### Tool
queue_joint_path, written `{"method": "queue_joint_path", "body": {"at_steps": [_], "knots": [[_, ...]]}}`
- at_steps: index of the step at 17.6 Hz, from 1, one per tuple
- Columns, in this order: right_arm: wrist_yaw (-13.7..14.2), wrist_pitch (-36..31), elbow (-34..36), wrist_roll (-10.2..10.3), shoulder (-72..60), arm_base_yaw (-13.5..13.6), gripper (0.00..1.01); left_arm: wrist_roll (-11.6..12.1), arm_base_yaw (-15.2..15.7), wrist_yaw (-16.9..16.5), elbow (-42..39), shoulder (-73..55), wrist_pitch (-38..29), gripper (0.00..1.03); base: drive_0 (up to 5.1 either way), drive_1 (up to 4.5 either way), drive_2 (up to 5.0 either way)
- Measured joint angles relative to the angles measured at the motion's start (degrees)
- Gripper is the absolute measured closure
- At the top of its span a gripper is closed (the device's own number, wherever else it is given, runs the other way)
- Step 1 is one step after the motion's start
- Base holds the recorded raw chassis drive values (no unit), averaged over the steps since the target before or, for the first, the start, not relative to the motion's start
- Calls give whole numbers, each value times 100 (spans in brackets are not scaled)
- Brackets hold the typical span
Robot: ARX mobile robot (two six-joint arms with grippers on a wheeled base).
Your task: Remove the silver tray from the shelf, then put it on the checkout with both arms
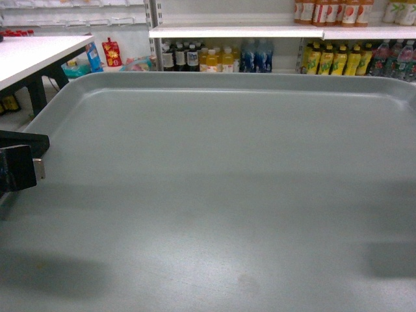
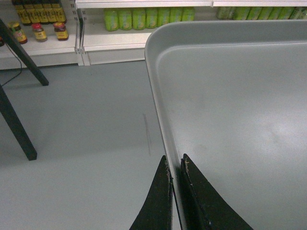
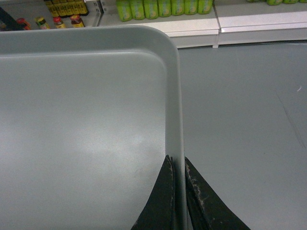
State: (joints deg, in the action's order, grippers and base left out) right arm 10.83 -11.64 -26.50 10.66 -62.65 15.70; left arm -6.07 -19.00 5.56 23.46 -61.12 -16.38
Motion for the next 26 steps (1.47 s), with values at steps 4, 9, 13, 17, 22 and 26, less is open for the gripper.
{"method": "queue_joint_path", "body": {"at_steps": [4,9,13,17,22,26], "knots": [[-11,-2,0,0,-20,4,98,2,2,2,0,-2,11,99,-481,253,253],[-2,11,0,0,-24,4,98,2,2,2,0,-2,11,99,-503,238,238],[-13,-2,0,0,-24,4,98,2,4,0,0,-2,15,99,-493,248,248],[-13,7,0,0,-24,4,98,2,2,0,0,-2,11,99,-482,258,258],[-13,-24,0,0,-20,4,98,2,2,0,0,-7,-2,99,-495,246,246],[-13,-20,0,-2,-22,4,98,4,4,0,0,-7,7,99,-494,247,247]]}}
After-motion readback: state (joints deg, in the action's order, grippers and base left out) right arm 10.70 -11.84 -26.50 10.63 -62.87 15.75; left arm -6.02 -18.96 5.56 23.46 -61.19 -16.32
